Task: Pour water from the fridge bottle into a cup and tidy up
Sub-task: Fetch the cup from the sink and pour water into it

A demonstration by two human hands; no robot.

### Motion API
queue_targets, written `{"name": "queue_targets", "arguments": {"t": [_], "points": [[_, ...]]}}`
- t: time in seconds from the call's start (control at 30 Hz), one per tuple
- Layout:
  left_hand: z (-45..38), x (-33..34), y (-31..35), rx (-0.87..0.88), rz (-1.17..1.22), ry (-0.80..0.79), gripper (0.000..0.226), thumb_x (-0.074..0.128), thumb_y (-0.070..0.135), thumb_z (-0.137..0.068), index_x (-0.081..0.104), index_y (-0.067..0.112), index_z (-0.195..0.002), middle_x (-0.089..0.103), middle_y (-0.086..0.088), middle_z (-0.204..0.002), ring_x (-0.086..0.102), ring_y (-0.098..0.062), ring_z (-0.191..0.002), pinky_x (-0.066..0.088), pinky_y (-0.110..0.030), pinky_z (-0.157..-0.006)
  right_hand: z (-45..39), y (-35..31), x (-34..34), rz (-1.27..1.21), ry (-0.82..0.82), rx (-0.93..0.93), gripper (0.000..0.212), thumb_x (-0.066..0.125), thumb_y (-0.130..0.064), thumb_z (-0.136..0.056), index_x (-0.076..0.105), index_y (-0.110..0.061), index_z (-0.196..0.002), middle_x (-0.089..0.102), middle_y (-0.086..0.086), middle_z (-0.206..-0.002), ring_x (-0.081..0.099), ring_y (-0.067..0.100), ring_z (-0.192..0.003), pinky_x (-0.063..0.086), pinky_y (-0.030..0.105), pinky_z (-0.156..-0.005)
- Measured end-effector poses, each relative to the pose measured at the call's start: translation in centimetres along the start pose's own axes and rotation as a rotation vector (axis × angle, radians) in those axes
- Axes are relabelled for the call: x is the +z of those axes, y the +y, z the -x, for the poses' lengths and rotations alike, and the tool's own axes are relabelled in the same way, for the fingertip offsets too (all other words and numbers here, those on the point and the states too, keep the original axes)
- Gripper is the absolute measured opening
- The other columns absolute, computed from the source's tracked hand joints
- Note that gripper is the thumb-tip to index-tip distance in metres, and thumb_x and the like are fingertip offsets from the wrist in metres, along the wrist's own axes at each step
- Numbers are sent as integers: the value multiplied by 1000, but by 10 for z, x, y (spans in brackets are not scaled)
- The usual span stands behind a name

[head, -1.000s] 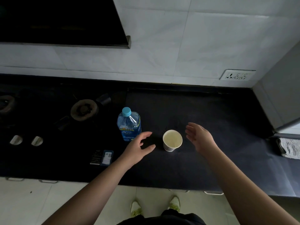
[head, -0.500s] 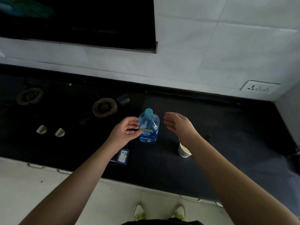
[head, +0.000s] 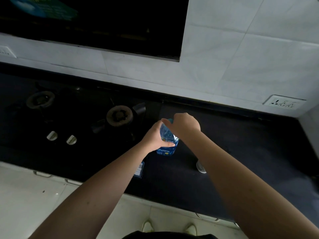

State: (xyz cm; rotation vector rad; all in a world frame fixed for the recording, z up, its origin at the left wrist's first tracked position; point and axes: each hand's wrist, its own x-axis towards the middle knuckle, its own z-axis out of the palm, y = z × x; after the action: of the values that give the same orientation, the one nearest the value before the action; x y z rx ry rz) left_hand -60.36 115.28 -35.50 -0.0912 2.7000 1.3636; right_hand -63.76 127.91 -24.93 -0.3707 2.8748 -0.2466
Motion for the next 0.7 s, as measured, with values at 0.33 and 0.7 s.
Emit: {"name": "queue_targets", "arguments": {"t": [0.33,0.7], "points": [[-5,6,-8,-15,-156,24,90,91,49,-54,45,27,-129,55,8,-120,57,-13,-107,52,-34,-88,0,-17,7,257,35,71,48,32,-51,-99,56,-14,-80,49,1,-62,44,18,-50,30,26,-45],[-3,-11,1,3,-206,-131,84,93,31,-62,45,23,-130,59,5,-125,58,-17,-113,48,-33,-91,-3,5,6,266,74,-159,49,36,-58,-94,55,-16,-75,50,-1,-63,56,20,-64,38,26,-53]]}}
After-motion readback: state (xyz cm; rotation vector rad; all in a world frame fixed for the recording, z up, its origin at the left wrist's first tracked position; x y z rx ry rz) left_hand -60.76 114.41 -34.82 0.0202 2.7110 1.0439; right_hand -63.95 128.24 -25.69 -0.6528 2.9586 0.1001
